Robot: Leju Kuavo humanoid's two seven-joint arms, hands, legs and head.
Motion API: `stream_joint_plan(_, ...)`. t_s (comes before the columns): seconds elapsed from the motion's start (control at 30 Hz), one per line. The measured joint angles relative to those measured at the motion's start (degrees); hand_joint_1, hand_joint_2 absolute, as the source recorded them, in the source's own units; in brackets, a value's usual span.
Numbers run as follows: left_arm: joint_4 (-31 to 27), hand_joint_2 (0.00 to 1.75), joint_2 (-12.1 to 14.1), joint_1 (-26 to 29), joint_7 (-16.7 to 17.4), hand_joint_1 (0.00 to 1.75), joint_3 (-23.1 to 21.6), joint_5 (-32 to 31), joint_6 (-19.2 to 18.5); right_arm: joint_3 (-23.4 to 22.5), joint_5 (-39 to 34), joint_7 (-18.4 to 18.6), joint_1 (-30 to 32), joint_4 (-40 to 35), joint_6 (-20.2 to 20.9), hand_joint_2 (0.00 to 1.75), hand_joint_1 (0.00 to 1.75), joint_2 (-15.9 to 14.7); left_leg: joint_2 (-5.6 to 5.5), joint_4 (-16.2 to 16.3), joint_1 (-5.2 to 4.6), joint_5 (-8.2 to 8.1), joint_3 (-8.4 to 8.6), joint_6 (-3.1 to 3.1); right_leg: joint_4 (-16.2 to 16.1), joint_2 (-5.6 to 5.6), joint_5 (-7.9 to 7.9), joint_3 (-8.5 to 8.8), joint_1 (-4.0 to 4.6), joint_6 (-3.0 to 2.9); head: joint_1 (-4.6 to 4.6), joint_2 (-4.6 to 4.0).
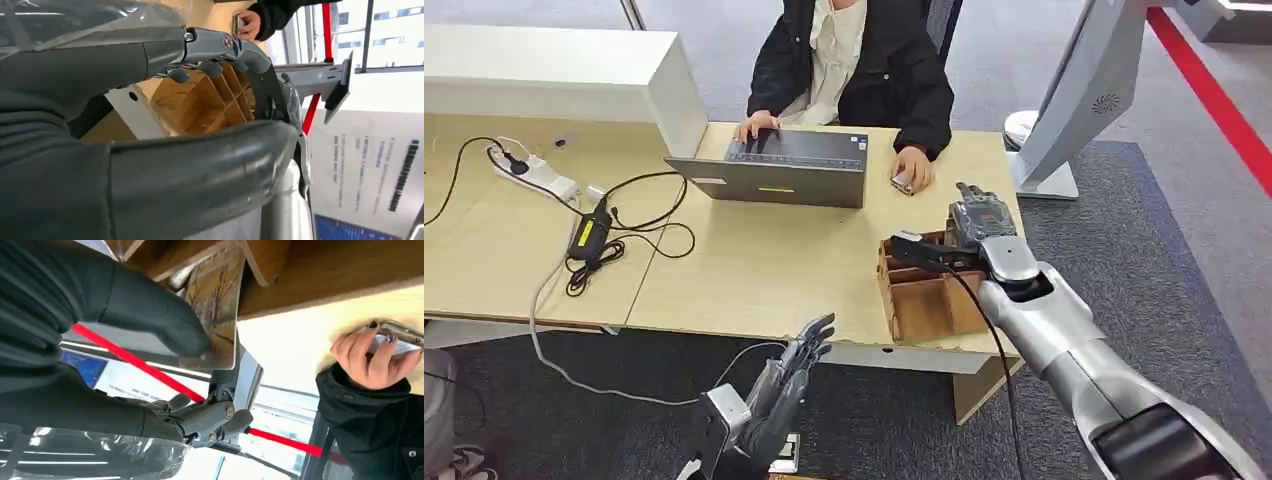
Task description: Pass the card to the sensor for recognition and then transmit it.
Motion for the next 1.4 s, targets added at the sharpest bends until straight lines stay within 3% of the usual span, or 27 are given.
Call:
stream_joint_plan(0.33, 0.0, 1.75, 0.0, 0.0, -0.5, 0.00, 0.0, -0.4, -0.5, -0.5, 4.4, 3.1, 0.0, -5.0, -8.1, 1.75, 1.75, -0.9, 0.01, 0.0, 0.00, 0.00, 0.00, 0.00, 0.0, 0.00, 0.00, -0.02, 0.00, 0.00, 0.00, 0.00)
stream_joint_plan(0.7, 0.0, 1.75, -0.1, -0.1, -0.5, 0.00, 0.0, -0.5, -0.5, -1.7, 7.8, 4.7, 0.2, -14.1, -9.6, 1.75, 1.75, -2.0, 0.01, 0.0, 0.00, 0.00, 0.01, 0.00, 0.0, 0.00, 0.00, -0.02, 0.00, 0.00, 0.00, 0.00)
stream_joint_plan(1.1, 0.3, 1.75, -0.3, -0.4, -1.0, 0.00, 0.0, 0.0, -1.2, -1.9, 7.6, 3.3, 0.6, -15.1, -14.4, 1.75, 1.75, -2.0, 0.01, 0.0, 0.00, 0.00, -0.02, 0.00, 0.0, 0.00, 0.00, -0.02, 0.00, 0.00, 0.00, 0.00)
stream_joint_plan(1.4, 1.8, 1.75, -1.4, -2.1, -1.4, 0.00, -0.1, 0.9, -4.2, -2.6, 0.6, -1.1, -5.9, -8.1, -20.9, 1.75, 1.75, 0.1, 0.01, 0.0, 0.00, 0.01, -0.03, 0.00, 0.0, 0.00, 0.01, -0.02, 0.01, 0.00, 0.02, 0.00)
